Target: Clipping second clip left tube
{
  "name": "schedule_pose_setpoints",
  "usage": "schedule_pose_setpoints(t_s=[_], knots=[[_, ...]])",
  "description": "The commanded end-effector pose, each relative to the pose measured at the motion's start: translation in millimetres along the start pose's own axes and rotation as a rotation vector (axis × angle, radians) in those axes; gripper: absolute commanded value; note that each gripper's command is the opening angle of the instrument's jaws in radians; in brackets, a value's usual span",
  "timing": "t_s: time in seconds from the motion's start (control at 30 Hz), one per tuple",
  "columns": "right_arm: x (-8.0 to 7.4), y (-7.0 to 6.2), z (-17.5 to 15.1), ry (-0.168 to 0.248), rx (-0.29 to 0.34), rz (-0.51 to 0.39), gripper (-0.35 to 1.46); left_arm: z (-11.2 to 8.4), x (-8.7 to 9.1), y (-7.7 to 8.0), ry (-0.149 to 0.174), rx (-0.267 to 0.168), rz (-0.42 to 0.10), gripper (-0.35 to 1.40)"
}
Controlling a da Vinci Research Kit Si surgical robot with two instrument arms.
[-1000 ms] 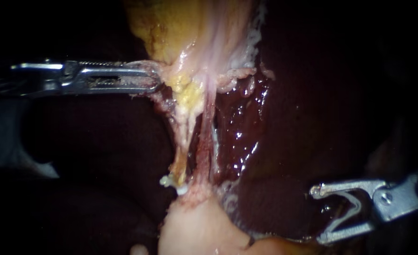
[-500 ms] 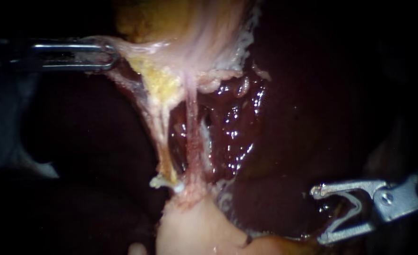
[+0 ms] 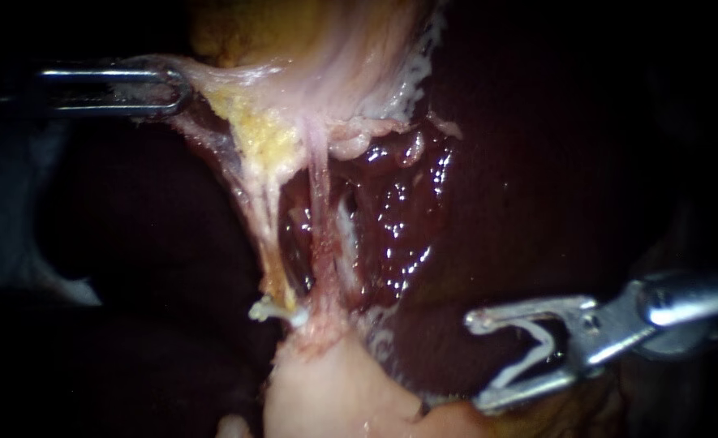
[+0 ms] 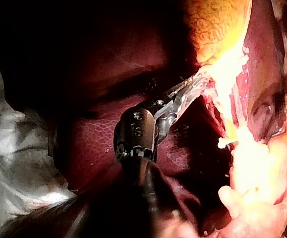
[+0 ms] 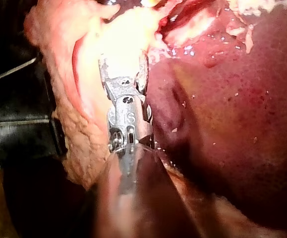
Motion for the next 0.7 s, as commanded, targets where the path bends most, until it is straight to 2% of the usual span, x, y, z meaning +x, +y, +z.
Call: schedule_pose_setpoints(t_s=[0.03, 0.17, 0.3, 0.47, 0.7], knots=[[0.4, 0.3, 0.6, 0.004, 0.001, 0.017, 0.5, 0.1, -0.1, 0.0, 0.0, 0.001, 0.0, -0.35], [2.7, 1.9, 3.4, 0.013, -0.008, 0.092, 0.5, 0.2, -0.1, 0.1, 0.001, 0.002, 0.001, -0.35], [3.9, 3.6, 5.9, 0.021, -0.023, 0.129, 0.5, 0.3, -0.2, 0.2, 0.002, 0.004, 0.0, -0.35], [4.2, 5.8, 8.5, 0.034, -0.039, 0.162, 0.5, 0.4, -0.2, 0.2, 0.002, 0.004, 0.0, -0.35], [3.5, 8.3, 11.5, 0.051, -0.053, 0.186, 0.5, 0.4, -0.2, 0.2, 0.002, 0.004, 0.0, -0.35]])
